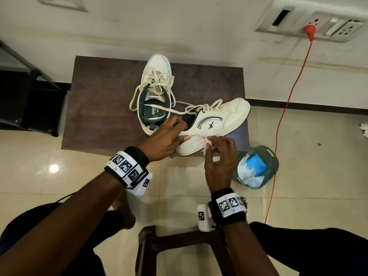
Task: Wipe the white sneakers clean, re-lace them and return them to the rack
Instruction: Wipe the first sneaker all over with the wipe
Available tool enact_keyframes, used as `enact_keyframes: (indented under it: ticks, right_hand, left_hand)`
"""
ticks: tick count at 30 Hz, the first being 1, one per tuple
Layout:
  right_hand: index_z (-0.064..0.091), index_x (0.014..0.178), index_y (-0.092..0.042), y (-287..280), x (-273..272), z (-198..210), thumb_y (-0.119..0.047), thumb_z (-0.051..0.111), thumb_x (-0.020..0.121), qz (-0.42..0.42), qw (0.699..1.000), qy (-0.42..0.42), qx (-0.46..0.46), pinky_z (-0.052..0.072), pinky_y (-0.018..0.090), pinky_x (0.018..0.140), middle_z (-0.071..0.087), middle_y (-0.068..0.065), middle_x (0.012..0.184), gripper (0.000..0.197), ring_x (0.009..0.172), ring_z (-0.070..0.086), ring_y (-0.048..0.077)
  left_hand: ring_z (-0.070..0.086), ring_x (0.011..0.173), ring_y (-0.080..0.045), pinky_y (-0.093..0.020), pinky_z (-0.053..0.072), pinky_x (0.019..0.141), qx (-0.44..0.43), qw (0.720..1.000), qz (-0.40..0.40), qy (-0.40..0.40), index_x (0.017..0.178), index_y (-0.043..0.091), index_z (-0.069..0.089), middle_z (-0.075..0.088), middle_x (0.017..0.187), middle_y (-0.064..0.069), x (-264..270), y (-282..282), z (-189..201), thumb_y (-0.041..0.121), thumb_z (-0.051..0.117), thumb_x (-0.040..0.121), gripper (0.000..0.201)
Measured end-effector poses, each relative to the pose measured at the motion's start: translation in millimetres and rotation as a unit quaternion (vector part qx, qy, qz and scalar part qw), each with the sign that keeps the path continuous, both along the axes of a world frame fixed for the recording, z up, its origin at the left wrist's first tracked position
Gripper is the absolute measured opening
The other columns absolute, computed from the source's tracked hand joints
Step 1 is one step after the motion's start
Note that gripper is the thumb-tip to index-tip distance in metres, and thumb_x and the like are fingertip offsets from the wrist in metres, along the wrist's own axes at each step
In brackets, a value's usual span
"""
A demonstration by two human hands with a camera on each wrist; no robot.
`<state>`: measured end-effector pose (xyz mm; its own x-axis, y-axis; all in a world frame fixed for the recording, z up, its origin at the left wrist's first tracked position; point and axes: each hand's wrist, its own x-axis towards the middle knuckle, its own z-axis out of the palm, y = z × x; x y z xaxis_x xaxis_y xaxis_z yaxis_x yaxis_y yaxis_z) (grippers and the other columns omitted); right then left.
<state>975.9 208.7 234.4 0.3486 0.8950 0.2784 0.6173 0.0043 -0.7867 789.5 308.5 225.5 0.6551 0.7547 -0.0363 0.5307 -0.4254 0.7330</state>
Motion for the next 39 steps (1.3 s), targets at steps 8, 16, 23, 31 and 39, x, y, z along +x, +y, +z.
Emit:
enact_keyframes:
  ticks: [8, 16, 23, 31, 39]
  right_hand:
    - [0.069, 0.109, -0.001, -7, -26, -2, 0.003, 0.063, 0.093, -0.013, 1.000, 0.022, 0.017, 0.055, 0.033, 0.078, 0.060, 0.010, 0.106, 0.017, 0.095, 0.061, 0.021]
    - [0.070, 0.111, -0.007, 6, 3, -3, 0.001, 0.064, 0.093, 0.014, 1.000, -0.026, -0.004, 0.053, 0.034, 0.082, 0.058, 0.011, 0.110, 0.020, 0.101, 0.059, 0.022]
    - [0.070, 0.119, -0.003, -6, -26, -10, 0.004, 0.065, 0.092, -0.006, 0.999, -0.049, 0.019, 0.050, 0.026, 0.090, 0.060, 0.016, 0.112, 0.029, 0.106, 0.058, 0.025]
    - [0.075, 0.102, 0.000, 25, 37, 6, 0.009, 0.069, 0.085, -0.097, 0.992, -0.076, 0.025, 0.048, 0.013, 0.081, 0.067, 0.014, 0.099, 0.021, 0.089, 0.065, 0.025]
    - [0.073, 0.115, 0.001, 3, -2, -13, 0.010, 0.066, 0.087, 0.051, 0.985, -0.160, 0.033, 0.052, 0.027, 0.080, 0.067, 0.018, 0.103, 0.030, 0.095, 0.061, 0.028]
  left_hand:
    - [0.046, 0.111, -0.017, -0.036, 0.044, 0.095, -0.023, 1.000, 0.003, -0.011, 0.113, 0.015, 0.052, 0.044, 0.118, 0.001, -1, -1, 3, 0.057, 0.045, 0.099, 0.045]
    - [0.044, 0.109, -0.015, -0.036, 0.045, 0.091, -0.003, 1.000, -0.009, -0.006, 0.116, 0.015, 0.051, 0.042, 0.119, 0.003, -1, 0, 4, 0.048, 0.064, 0.090, 0.044]
    - [0.044, 0.109, -0.015, -0.032, 0.043, 0.089, -0.011, 1.000, -0.009, -0.003, 0.116, 0.015, 0.052, 0.043, 0.119, 0.003, -2, 2, 5, 0.048, 0.063, 0.091, 0.043]
    - [0.043, 0.109, -0.015, -0.029, 0.039, 0.088, -0.017, 1.000, -0.006, 0.002, 0.117, 0.014, 0.052, 0.042, 0.120, 0.004, -1, 1, 4, 0.046, 0.064, 0.089, 0.044]
    - [0.044, 0.111, -0.015, -0.031, 0.041, 0.090, -0.020, 1.000, -0.008, -0.001, 0.117, 0.014, 0.052, 0.043, 0.121, 0.004, 0, 1, 6, 0.045, 0.064, 0.090, 0.043]
